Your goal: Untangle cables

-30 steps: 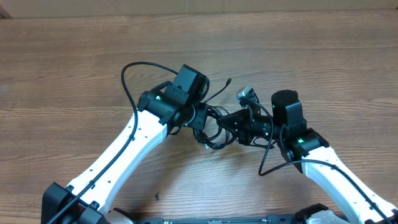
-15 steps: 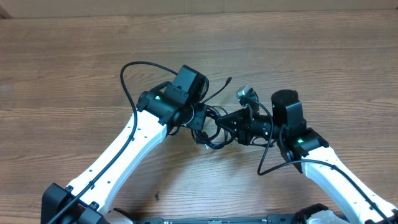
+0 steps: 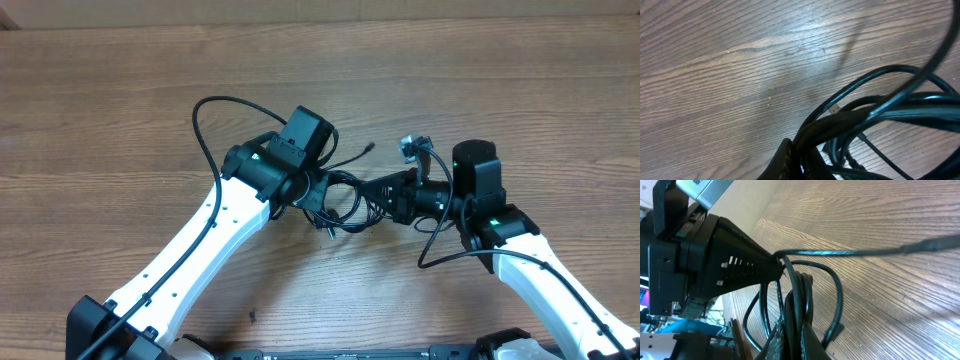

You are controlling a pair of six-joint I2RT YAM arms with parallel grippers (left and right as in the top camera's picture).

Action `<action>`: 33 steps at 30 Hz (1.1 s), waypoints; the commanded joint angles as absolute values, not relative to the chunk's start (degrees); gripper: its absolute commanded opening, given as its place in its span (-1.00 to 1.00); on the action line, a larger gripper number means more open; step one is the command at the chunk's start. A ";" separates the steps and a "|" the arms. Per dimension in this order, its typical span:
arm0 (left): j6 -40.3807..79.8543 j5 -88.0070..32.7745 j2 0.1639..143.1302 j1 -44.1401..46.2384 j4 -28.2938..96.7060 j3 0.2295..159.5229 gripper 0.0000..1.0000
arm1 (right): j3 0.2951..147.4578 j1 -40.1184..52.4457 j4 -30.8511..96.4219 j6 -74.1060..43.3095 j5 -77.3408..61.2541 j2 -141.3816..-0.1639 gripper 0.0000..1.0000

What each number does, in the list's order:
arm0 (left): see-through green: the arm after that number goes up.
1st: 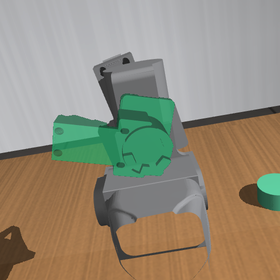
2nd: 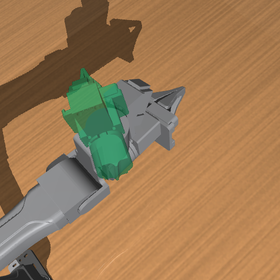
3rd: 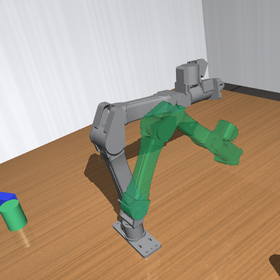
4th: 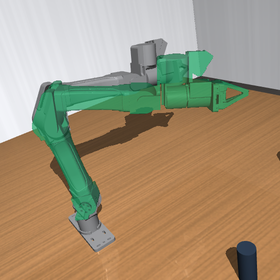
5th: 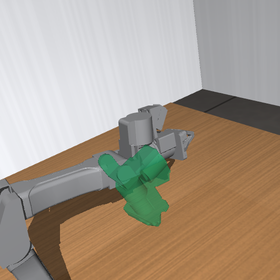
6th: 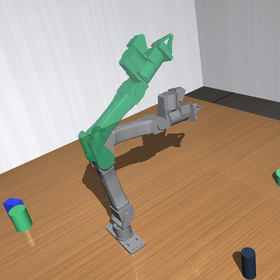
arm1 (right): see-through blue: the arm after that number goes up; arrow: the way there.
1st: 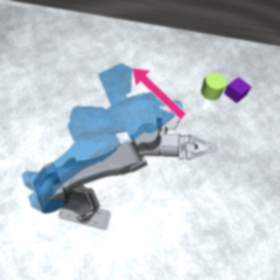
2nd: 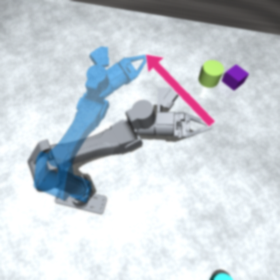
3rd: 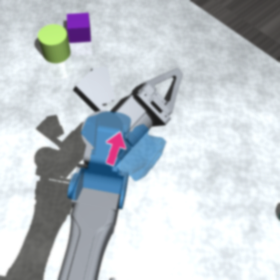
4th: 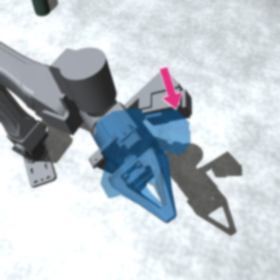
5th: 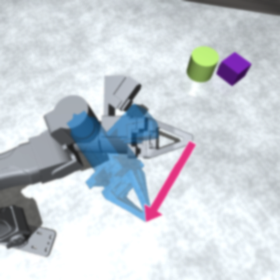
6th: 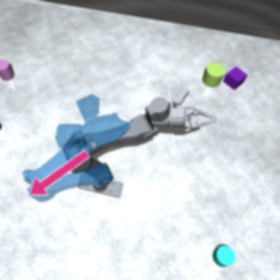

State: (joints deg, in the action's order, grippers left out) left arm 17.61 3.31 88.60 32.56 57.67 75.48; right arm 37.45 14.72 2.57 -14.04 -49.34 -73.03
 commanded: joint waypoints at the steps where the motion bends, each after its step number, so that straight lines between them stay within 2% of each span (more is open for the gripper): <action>1: 19.53 18.39 88.75 29.17 60.07 74.74 -0.91 | 38.70 11.11 2.63 -14.83 -48.95 -71.70 -0.93; 19: 20.84 24.60 88.75 28.36 64.25 74.74 -0.92 | 38.70 1.54 10.57 -15.03 -47.33 -71.70 -0.92; 33: 20.84 23.94 88.75 26.59 64.29 74.74 -0.92 | 38.70 -2.00 17.69 -15.03 -38.48 -71.70 -0.92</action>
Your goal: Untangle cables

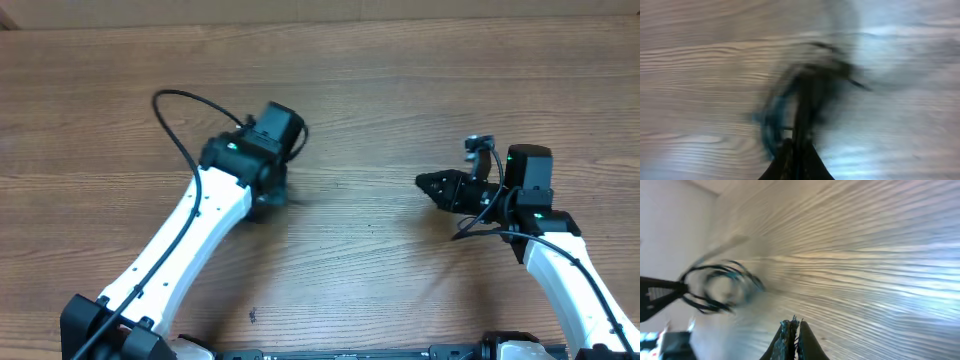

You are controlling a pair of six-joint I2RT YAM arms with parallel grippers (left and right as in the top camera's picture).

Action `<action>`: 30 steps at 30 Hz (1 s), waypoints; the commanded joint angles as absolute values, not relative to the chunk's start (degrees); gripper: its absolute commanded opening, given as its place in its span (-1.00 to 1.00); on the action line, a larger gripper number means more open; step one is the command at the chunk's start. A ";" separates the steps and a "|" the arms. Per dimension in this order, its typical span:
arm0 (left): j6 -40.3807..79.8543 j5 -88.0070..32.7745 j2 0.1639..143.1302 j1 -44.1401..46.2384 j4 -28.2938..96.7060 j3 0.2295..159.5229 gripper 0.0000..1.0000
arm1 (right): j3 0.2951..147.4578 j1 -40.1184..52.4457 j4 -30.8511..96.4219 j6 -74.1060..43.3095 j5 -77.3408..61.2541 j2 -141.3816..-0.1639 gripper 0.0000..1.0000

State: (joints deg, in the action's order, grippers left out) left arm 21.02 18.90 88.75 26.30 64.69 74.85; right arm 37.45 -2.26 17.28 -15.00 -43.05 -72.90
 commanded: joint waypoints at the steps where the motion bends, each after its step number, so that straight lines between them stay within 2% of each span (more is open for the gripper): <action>1: 20.86 23.90 88.75 26.59 64.27 74.74 -0.92 | 38.70 -2.00 17.89 -15.03 -38.46 -71.70 -0.92; 12: 20.73 18.24 88.75 26.61 61.36 74.74 -0.92 | 38.70 -1.98 17.67 -14.79 -41.67 -71.70 -0.87; 15: 19.07 14.63 88.75 26.61 59.77 74.74 -0.92 | 38.70 -1.93 17.72 -13.96 -42.76 -71.70 -0.54; 21: 14.00 7.70 88.75 26.61 56.51 74.74 -0.91 | 38.70 -1.69 17.98 -5.82 -49.69 -71.70 -0.10; 30: 2.79 -10.96 88.75 26.65 50.65 74.74 -0.92 | 38.70 6.68 19.22 3.51 -46.81 -71.70 0.00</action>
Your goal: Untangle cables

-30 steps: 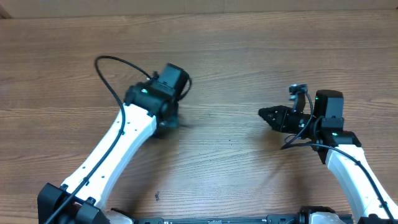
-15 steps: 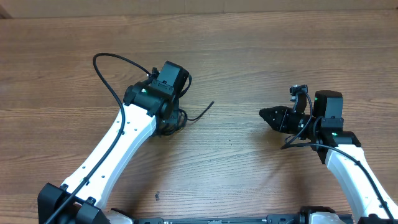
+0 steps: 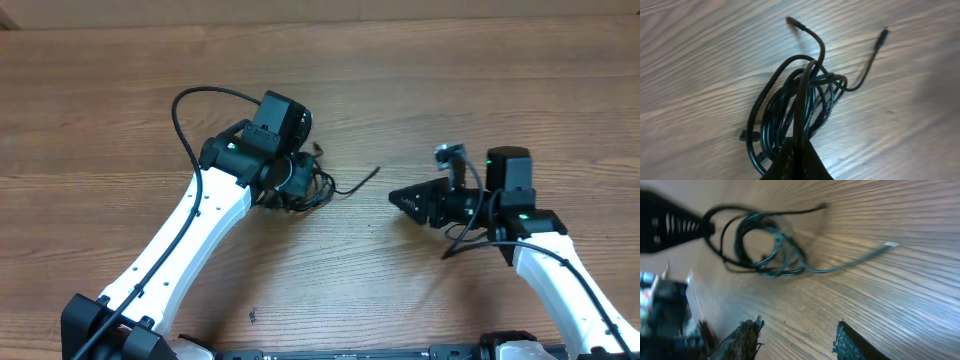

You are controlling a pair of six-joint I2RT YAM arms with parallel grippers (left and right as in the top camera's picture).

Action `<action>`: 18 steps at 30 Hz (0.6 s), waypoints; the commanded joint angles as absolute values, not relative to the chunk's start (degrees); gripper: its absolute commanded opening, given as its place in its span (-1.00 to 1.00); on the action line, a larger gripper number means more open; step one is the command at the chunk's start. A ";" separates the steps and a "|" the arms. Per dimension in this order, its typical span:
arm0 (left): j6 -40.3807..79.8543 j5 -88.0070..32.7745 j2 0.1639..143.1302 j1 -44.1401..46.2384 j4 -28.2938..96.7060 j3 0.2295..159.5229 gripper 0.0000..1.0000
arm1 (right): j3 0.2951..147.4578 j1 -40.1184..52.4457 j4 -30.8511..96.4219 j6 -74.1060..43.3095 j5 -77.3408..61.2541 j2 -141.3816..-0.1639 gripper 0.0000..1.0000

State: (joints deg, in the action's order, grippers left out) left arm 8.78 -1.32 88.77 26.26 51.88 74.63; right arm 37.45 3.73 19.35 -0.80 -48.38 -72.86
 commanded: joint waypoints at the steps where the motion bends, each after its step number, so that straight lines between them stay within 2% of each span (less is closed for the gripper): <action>1: 1.72 -12.47 88.75 26.65 50.30 74.74 -0.91 | 38.70 7.33 19.22 3.51 -45.60 -71.70 0.01; 4: 0.73 -13.26 88.75 26.63 50.00 74.74 -0.90 | 38.70 9.02 19.22 3.46 -42.59 -71.70 0.03; 5: 0.75 -12.73 88.75 26.63 50.04 74.74 -0.78 | 38.70 9.32 19.18 3.42 -42.22 -71.70 0.03; 6: 0.80 -11.99 88.75 26.63 50.06 74.74 -0.33 | 38.70 9.39 19.14 3.27 -42.02 -71.70 0.04; 7: 0.82 -11.16 88.75 26.63 50.09 74.74 0.22 | 38.70 9.37 19.05 3.27 -42.02 -71.70 0.05; 9: 0.84 -9.93 88.75 26.63 50.06 74.74 0.87 | 38.70 9.37 18.98 3.27 -42.02 -71.70 0.07; 10: 0.84 -9.82 88.75 26.63 50.04 74.74 1.00 | 38.70 9.37 18.98 3.27 -42.00 -71.70 0.09; 15: 1.63 -7.49 88.75 26.63 49.84 74.74 0.99 | 38.70 9.37 18.98 3.27 -42.00 -71.70 0.15; 18: 6.94 -2.02 88.75 26.63 50.57 74.74 0.99 | 38.70 9.37 18.98 3.27 -41.98 -71.70 0.21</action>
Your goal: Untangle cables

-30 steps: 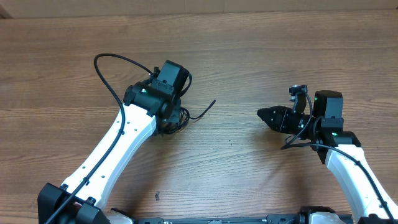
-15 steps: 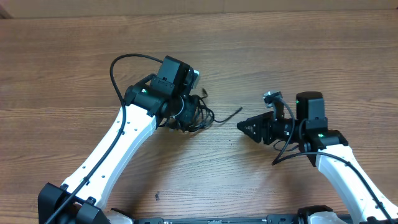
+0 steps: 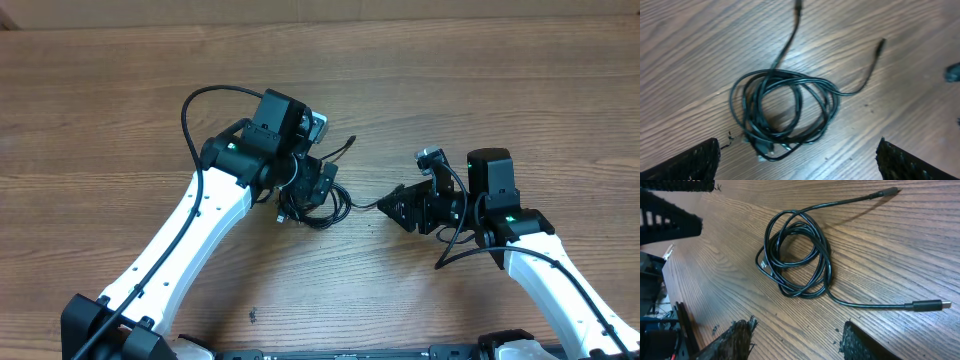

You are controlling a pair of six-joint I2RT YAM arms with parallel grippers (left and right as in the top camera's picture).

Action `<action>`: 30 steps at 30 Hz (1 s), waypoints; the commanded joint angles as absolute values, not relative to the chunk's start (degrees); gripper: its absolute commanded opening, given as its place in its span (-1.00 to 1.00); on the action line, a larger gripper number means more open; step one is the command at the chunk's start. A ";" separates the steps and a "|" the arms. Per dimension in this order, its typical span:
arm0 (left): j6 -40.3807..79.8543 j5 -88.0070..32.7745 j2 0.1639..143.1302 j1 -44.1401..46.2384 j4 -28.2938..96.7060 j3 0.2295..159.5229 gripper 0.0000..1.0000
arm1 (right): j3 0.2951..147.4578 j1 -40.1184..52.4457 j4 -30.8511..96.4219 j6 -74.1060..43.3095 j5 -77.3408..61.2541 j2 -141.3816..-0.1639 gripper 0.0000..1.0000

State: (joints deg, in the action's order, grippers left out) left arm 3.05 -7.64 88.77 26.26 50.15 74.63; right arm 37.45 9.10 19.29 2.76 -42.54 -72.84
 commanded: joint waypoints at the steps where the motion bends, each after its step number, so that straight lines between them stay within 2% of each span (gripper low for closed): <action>1: 9.02 -0.56 88.75 26.63 51.07 74.72 0.99 | 38.70 9.37 18.98 3.27 -41.93 -71.70 0.22; 6: 15.11 0.60 88.79 26.65 52.23 73.71 1.00 | 38.70 9.37 18.98 2.85 -40.29 -71.70 0.29; 10: 18.37 0.58 89.10 26.65 52.03 71.57 1.00 | 38.70 9.37 18.96 2.85 -40.27 -71.70 0.50; 14: 22.59 0.34 90.41 26.65 51.88 69.21 0.97 | 38.70 9.37 18.72 2.85 -40.29 -71.70 0.58; 16: 23.24 -0.14 91.77 26.70 51.68 68.49 0.82 | 38.70 9.37 18.72 2.85 -40.29 -71.70 0.59; 17: 23.42 -0.25 92.60 26.70 51.66 68.38 0.62 | 38.70 9.37 18.72 2.85 -40.29 -71.70 0.59; 19: 23.40 -1.15 94.35 26.70 51.42 68.38 0.43 | 38.70 9.37 18.72 2.85 -40.29 -71.70 0.61; 21: 23.40 -2.46 96.20 26.70 50.70 68.38 0.11 | 38.70 9.37 18.74 2.85 -40.29 -71.70 0.62; 22: 23.40 -2.87 97.10 26.70 50.33 68.38 0.01 | 38.70 9.37 18.74 2.85 -40.29 -71.70 0.63; 25: 23.42 -2.98 99.74 26.70 49.36 68.38 0.00 | 38.70 9.37 18.76 2.85 -40.29 -71.70 0.64; 30: 23.44 -2.55 102.89 26.70 48.93 68.38 0.12 | 38.70 9.37 18.76 2.85 -40.27 -71.70 0.66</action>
State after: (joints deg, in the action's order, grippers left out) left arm 22.57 -2.15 101.30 26.26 49.19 68.73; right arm 37.45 9.10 19.11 2.59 -40.42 -72.84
